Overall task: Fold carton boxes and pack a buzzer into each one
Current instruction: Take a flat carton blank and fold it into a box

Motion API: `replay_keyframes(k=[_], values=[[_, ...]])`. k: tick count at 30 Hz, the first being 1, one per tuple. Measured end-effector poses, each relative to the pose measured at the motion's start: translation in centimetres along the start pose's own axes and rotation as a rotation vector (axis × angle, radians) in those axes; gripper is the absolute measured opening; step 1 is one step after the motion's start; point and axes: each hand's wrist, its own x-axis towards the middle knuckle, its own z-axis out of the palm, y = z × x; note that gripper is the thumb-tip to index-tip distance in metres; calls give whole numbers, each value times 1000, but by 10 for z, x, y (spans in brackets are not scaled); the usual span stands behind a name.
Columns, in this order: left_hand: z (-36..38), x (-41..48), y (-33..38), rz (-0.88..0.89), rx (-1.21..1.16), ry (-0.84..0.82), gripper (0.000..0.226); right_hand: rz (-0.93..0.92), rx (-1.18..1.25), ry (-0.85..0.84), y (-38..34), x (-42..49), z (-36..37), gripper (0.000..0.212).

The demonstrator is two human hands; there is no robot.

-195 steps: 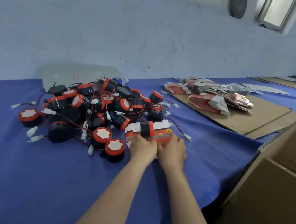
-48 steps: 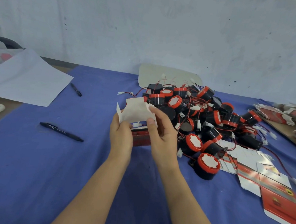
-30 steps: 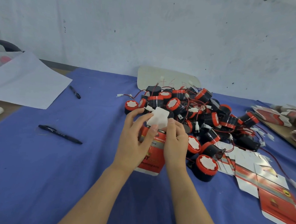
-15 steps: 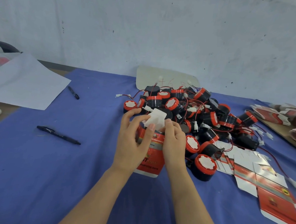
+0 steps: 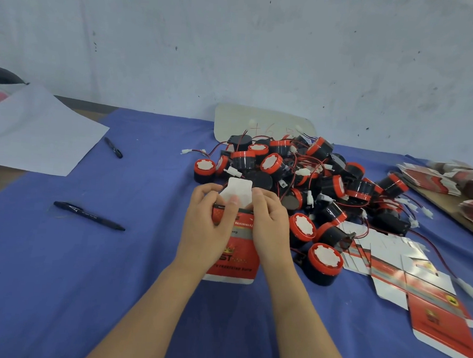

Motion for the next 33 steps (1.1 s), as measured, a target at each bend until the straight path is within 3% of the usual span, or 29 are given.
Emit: replay_keyframes(k=[7,11,14,21,25,31,33], values=[[-1,2,1,-80,-2,-2,25,-105,-97,35,3,-1,1,33],[-1,1,2,-85,20,17,26,-205,-176,111,3,-5,3,17],[0,2,1,-85,30,14,26,-186,-157,87,3,-7,3,13],[-1,2,6,-103,-21,-33,25,-103,-39,76,6,-3,-2,33],[-5,0,10,-142,-150,-114,9,-50,-107,147,10,-3,0,28],[-5,2,9,-174,-131,-158,12,-47,-232,217,11,-2,0,18],[-4,2,8,-172,-81,-123,22,-49,-196,161,8,-2,0,9]])
